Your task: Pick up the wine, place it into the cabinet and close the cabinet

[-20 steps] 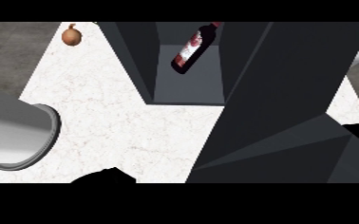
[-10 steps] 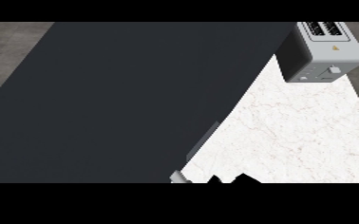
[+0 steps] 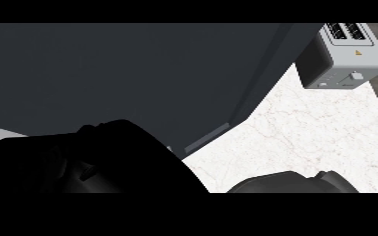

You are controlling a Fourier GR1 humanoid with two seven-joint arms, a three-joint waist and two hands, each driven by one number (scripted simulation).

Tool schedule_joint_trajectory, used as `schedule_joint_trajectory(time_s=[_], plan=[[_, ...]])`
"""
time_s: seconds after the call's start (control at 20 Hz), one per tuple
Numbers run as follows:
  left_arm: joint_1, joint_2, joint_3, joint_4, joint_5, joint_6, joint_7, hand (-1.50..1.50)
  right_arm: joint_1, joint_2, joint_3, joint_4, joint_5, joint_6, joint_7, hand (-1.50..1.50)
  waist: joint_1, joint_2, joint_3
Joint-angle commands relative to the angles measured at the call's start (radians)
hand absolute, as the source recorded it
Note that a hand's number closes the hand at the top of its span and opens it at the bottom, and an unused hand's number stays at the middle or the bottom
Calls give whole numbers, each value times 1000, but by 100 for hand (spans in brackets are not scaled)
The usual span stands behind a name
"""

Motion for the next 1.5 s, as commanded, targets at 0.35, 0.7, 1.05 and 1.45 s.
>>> schedule_joint_trajectory(time_s=[0.35, 0.7, 1.05, 1.45], plan=[[34, 74, 193, 121, 141, -238, 35, 150, -255, 3, -77, 561, -102, -126, -277, 150, 17, 13, 0], [65, 80, 265, 80, 171, -238, 65, 150, -285, 3, -166, 907, -131, -51, -473, 150, 18, 15, 2], [38, 65, 267, 68, 188, -201, 90, 150, -243, -59, -199, 1055, -130, 24, -598, 150, 7, 24, 2], [4, 54, 271, 61, 186, -162, 94, 150, -171, -124, -185, 1087, -86, 33, -699, 150, -9, 36, 2]])
